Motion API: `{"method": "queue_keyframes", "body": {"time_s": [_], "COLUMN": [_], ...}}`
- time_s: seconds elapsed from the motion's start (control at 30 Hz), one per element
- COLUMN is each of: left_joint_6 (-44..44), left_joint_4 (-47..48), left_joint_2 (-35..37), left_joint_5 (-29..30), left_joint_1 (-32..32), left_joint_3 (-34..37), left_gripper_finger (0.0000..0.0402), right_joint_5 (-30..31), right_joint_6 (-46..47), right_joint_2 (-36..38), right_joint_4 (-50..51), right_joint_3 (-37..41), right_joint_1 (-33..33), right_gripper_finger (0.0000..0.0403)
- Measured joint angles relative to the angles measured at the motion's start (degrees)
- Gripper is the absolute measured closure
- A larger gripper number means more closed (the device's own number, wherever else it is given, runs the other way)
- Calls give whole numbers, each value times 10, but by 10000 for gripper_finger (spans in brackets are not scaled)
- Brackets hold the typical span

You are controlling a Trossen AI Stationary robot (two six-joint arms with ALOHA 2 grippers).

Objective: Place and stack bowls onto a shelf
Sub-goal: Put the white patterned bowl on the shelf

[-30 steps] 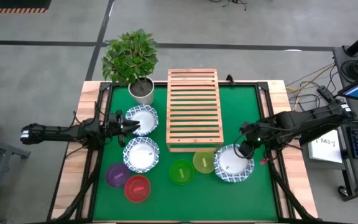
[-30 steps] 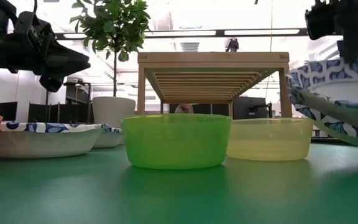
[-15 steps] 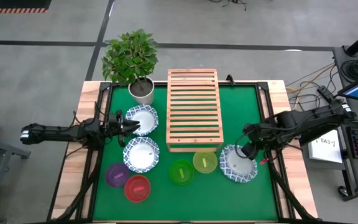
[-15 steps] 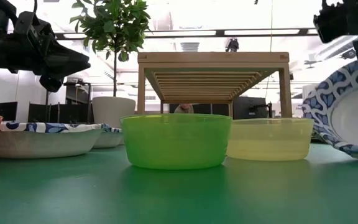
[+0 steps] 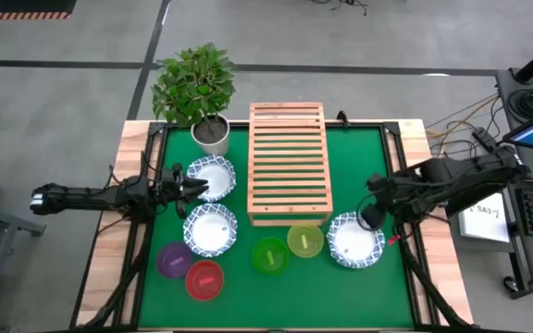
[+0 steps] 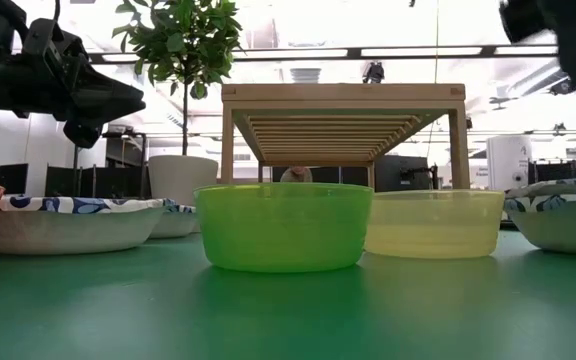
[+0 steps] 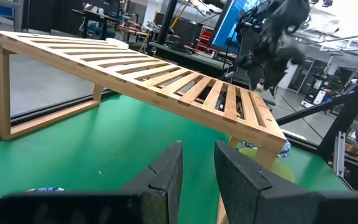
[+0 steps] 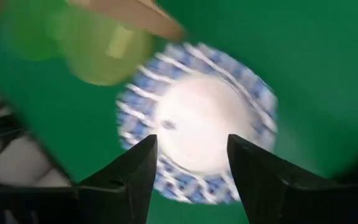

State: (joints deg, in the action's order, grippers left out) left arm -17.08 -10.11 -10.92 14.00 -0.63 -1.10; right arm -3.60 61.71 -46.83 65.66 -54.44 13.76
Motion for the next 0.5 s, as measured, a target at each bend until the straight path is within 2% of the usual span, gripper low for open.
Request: {"method": "queue_keyframes", "body": {"time_s": [0.13,0.23,0.4,0.5], "left_joint_6": [0,-4,-2,0], "left_joint_4": [0,0,0,0], "left_joint_2": [0,0,0,0], "left_joint_5": [0,0,0,0], "left_joint_1": [0,0,0,0], "left_joint_3": [0,0,0,0], "left_gripper_finger": [326,326,326,326], "right_joint_5": [11,27,56,59], "right_joint_6": [-66,-100,-99,-68], "right_joint_2": [-48,-116,-249,-323], "right_joint_4": [-133,-187,-178,-128], "right_joint_3": [-10,-19,-55,-89], "right_joint_1": [63,114,197,229], "right_gripper_finger": [232,242,259,267]}}
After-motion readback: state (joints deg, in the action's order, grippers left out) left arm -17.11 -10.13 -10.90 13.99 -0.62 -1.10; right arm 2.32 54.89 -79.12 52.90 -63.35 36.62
